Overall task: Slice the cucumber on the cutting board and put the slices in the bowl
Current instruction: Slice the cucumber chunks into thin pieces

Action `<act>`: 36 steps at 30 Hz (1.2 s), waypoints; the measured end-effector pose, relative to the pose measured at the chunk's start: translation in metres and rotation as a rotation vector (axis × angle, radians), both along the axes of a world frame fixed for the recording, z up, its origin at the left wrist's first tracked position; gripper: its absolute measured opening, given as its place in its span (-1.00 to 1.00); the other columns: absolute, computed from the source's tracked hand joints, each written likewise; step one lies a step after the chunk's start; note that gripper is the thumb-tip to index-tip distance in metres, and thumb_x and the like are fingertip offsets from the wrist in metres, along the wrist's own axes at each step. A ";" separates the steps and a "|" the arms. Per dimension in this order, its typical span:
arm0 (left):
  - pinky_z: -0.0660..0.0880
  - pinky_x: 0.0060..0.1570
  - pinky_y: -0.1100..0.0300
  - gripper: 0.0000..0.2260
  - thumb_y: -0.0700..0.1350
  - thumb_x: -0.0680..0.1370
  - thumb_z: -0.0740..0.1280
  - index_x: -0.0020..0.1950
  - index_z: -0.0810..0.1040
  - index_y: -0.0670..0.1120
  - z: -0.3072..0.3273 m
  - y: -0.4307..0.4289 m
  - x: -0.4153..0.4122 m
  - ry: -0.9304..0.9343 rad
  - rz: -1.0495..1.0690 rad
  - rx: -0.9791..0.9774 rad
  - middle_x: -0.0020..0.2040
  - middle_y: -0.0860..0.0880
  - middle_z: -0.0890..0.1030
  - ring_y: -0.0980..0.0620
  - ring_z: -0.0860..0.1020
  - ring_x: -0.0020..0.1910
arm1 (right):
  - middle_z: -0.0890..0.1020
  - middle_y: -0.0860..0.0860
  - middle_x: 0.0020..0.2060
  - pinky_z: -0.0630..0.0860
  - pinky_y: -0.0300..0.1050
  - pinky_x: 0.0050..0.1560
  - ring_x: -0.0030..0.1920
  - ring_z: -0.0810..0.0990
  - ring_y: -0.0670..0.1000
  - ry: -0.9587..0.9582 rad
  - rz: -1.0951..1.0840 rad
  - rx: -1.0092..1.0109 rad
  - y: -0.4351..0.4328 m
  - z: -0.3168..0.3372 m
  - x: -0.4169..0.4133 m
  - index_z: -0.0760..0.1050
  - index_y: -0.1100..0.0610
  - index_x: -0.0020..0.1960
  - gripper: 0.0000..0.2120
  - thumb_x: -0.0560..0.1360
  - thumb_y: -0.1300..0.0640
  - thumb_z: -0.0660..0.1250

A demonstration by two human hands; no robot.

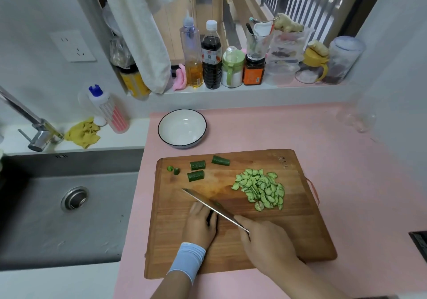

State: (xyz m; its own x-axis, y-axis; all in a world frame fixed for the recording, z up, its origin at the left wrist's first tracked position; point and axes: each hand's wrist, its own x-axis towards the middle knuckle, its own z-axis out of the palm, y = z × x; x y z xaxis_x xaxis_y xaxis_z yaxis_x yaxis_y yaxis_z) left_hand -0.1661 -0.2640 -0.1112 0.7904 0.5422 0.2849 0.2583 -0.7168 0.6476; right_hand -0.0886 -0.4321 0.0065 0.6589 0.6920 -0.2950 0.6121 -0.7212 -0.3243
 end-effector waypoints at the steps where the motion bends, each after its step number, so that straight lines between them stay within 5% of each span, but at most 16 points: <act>1: 0.33 0.15 0.41 -0.79 -0.32 0.42 0.45 0.02 0.64 -0.13 0.000 0.000 0.000 0.001 -0.003 0.004 -0.03 -0.06 0.62 -0.02 0.51 0.02 | 0.69 -0.08 -0.02 0.49 -0.08 -0.05 0.00 0.63 0.00 0.000 -0.001 -0.003 0.000 0.000 0.000 0.29 -0.30 0.49 -0.57 0.65 -0.08 0.07; 19: 0.42 0.05 0.35 -0.88 -0.29 0.43 0.45 -0.10 0.62 -0.11 -0.002 -0.001 0.000 -0.040 0.028 0.004 -0.09 0.02 0.58 0.06 0.51 -0.07 | 0.70 -0.09 -0.09 0.50 -0.13 -0.12 -0.07 0.64 0.01 0.234 -0.065 0.052 0.017 -0.019 0.019 0.47 -0.25 0.34 -0.66 0.63 -0.04 0.11; 27: 0.43 0.02 0.32 -0.96 -0.21 0.49 0.40 -0.08 0.63 -0.13 -0.003 -0.002 -0.001 -0.039 0.037 0.020 -0.12 -0.01 0.58 0.05 0.50 -0.08 | 0.70 -0.04 -0.05 0.55 -0.06 -0.02 -0.02 0.65 0.04 0.116 -0.024 0.063 0.011 -0.023 0.009 0.33 -0.28 0.47 -0.61 0.66 -0.10 0.07; 36: 0.43 0.10 0.34 -0.81 -0.07 0.51 0.29 -0.02 0.65 -0.11 0.001 -0.003 -0.003 -0.043 0.043 0.009 -0.04 -0.02 0.62 0.05 0.52 0.00 | 0.70 -0.06 0.00 0.52 -0.06 -0.01 0.01 0.65 0.01 0.056 0.007 0.048 -0.011 -0.014 0.003 0.29 -0.28 0.50 -0.59 0.66 -0.12 0.06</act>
